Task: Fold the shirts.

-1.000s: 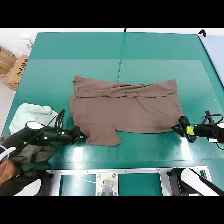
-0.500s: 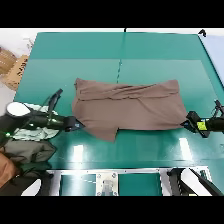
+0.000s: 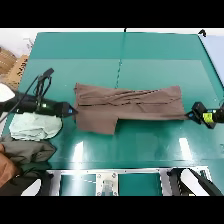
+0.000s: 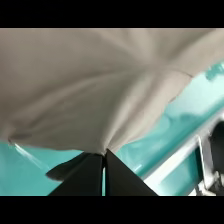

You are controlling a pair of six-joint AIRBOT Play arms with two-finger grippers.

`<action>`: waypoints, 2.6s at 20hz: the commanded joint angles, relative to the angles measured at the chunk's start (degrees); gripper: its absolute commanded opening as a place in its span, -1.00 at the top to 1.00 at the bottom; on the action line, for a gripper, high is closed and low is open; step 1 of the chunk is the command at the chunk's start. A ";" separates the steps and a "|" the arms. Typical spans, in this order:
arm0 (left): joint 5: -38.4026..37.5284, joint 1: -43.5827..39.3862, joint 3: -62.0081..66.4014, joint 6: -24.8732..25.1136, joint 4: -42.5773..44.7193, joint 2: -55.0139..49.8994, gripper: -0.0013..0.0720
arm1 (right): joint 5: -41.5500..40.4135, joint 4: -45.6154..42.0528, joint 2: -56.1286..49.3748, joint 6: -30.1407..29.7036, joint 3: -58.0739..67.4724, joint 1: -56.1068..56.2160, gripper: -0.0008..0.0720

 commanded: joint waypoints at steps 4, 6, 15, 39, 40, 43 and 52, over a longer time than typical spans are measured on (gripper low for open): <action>5.68 0.04 17.03 3.13 0.39 -21.29 0.92 | -11.08 4.09 -19.47 -0.76 14.91 9.14 0.94; 7.65 0.04 22.51 3.13 0.42 -28.33 0.92 | -12.92 4.11 -27.21 -0.76 20.26 10.49 0.94; 10.54 3.76 36.37 2.43 0.26 -41.42 -0.46 | -4.48 1.46 -44.02 -8.33 41.07 6.62 -0.44; 14.71 -18.21 39.34 -0.46 1.90 -44.26 0.92 | 25.16 16.06 -53.94 -21.94 54.93 1.03 0.94; 16.24 -20.52 39.34 -0.44 1.27 -45.90 0.92 | 26.43 16.06 -51.10 -20.35 55.76 1.42 0.94; 21.24 -27.63 40.15 -0.39 -1.97 -51.78 0.92 | 30.27 16.09 -40.96 -17.22 56.06 3.48 0.94; 18.82 -35.26 60.92 -4.83 -9.33 -70.38 0.92 | 34.10 16.00 -27.19 -12.07 56.00 13.55 0.94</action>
